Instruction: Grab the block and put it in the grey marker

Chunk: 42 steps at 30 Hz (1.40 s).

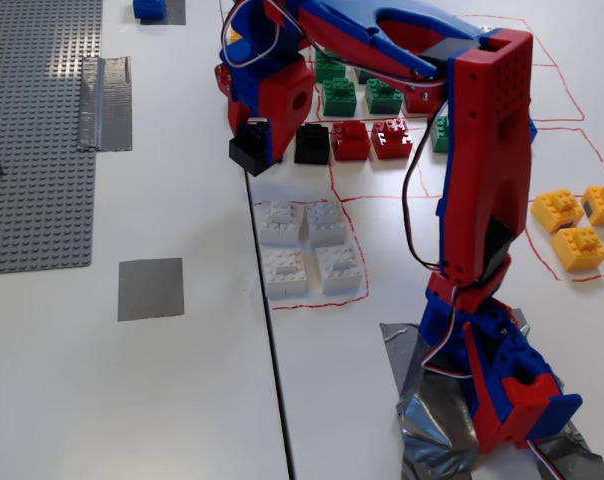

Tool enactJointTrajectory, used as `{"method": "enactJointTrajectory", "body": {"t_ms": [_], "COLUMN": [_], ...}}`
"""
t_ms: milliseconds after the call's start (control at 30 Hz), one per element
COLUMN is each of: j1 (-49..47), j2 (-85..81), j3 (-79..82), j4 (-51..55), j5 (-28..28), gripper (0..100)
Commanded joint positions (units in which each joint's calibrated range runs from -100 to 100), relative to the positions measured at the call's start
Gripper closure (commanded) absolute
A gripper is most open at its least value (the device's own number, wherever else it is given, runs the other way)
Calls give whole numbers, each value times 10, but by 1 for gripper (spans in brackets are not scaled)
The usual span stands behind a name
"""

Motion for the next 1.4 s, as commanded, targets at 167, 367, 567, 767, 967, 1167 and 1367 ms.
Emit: {"method": "enactJointTrajectory", "body": {"t_ms": [167,367,567,767,967,1167,1367], "j1": [-51,-82,-131,-177,-191,-191,-203], "j2": [-82,-87,-92,-92,-91,-92,-96], "j3": [-68,-85,-83,-82,-81,-53,-2], "j4": [17,24,30,31,31,19,-29], "j5": [19,4,-29,-69,-119,-147,-164], "gripper": [100,100,100,100,100,100,100]}}
